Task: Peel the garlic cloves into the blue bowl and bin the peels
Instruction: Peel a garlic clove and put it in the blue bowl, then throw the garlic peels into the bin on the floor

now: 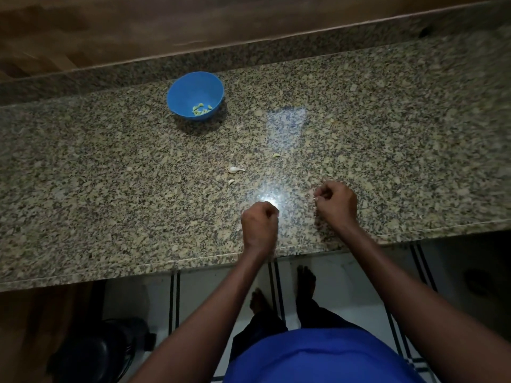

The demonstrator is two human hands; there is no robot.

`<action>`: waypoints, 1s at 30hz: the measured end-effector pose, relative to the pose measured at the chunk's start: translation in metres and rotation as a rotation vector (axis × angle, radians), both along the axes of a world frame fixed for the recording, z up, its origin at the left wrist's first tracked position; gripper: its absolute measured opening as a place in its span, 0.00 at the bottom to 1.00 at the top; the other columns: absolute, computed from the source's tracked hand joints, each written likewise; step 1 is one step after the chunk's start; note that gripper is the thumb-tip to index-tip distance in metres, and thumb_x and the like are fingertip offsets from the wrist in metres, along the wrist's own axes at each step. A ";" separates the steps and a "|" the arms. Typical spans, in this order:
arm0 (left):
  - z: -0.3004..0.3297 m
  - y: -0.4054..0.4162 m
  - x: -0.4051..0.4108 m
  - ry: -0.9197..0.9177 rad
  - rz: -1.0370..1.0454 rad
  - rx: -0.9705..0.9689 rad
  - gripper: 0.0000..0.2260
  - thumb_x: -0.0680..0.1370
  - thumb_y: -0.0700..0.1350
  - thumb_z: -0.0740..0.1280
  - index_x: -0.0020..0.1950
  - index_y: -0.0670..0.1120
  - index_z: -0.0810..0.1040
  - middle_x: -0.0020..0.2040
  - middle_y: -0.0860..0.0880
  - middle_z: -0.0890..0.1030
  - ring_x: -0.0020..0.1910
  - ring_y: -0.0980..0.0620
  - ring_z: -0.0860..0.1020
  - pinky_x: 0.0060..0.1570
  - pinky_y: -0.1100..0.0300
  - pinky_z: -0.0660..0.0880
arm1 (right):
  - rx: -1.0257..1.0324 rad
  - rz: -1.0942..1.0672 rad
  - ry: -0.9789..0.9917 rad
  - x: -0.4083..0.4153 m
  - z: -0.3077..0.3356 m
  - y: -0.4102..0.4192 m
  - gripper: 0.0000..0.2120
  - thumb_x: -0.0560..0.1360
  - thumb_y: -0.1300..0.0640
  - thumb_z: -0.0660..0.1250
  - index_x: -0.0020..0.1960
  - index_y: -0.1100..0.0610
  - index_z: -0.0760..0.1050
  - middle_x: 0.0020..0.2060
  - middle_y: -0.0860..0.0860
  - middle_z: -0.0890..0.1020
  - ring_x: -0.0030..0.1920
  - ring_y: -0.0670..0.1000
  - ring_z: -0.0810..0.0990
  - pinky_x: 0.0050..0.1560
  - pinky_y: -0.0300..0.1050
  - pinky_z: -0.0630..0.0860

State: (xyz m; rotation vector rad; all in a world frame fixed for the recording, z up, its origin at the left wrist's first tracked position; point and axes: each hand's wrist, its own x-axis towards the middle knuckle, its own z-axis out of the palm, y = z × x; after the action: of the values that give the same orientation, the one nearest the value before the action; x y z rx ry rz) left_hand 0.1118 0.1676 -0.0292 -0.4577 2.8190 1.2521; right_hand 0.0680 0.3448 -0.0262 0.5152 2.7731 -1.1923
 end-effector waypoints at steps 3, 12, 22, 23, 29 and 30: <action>0.016 -0.006 -0.001 -0.148 0.200 0.484 0.05 0.76 0.33 0.74 0.48 0.42 0.86 0.39 0.53 0.85 0.36 0.59 0.82 0.36 0.68 0.79 | -0.026 -0.063 0.002 0.011 0.004 0.001 0.08 0.73 0.67 0.73 0.43 0.55 0.84 0.38 0.49 0.85 0.38 0.48 0.83 0.37 0.39 0.78; 0.038 -0.066 0.007 -0.220 0.404 1.026 0.06 0.76 0.31 0.71 0.51 0.37 0.84 0.53 0.43 0.86 0.52 0.49 0.85 0.48 0.61 0.81 | 0.017 -0.043 0.074 0.024 0.018 -0.012 0.03 0.73 0.62 0.77 0.45 0.57 0.84 0.38 0.49 0.84 0.37 0.45 0.80 0.33 0.34 0.71; 0.028 -0.051 0.027 -0.176 0.429 0.892 0.05 0.75 0.31 0.74 0.46 0.40 0.85 0.46 0.46 0.88 0.46 0.51 0.85 0.45 0.62 0.80 | 0.271 0.392 0.124 0.011 0.002 0.001 0.11 0.72 0.73 0.68 0.38 0.59 0.79 0.34 0.53 0.80 0.34 0.50 0.78 0.32 0.44 0.77; 0.029 -0.044 0.025 -0.178 0.423 0.880 0.05 0.75 0.31 0.74 0.47 0.40 0.85 0.45 0.46 0.88 0.45 0.52 0.86 0.44 0.62 0.80 | 0.261 0.405 0.120 0.008 0.003 0.002 0.10 0.71 0.72 0.68 0.37 0.58 0.79 0.33 0.52 0.81 0.33 0.51 0.79 0.32 0.43 0.76; 0.045 -0.032 0.023 -0.154 0.487 1.000 0.05 0.76 0.29 0.71 0.46 0.38 0.84 0.44 0.46 0.87 0.42 0.54 0.84 0.46 0.63 0.82 | -0.310 0.207 -0.139 -0.002 0.010 -0.011 0.05 0.70 0.63 0.76 0.37 0.57 0.83 0.32 0.51 0.84 0.34 0.50 0.83 0.39 0.38 0.80; 0.049 -0.037 0.026 -0.140 0.517 1.044 0.05 0.77 0.29 0.71 0.46 0.38 0.83 0.44 0.46 0.87 0.42 0.54 0.84 0.46 0.64 0.82 | -0.499 0.155 -0.218 0.000 0.015 -0.020 0.06 0.72 0.64 0.76 0.37 0.58 0.83 0.33 0.53 0.85 0.35 0.53 0.84 0.40 0.44 0.82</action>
State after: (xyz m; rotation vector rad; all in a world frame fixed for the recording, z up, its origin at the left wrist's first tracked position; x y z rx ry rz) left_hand 0.1380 0.1309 0.0196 -1.1113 1.5848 2.3620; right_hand 0.0683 0.3244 -0.0111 0.3465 2.1775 -1.6019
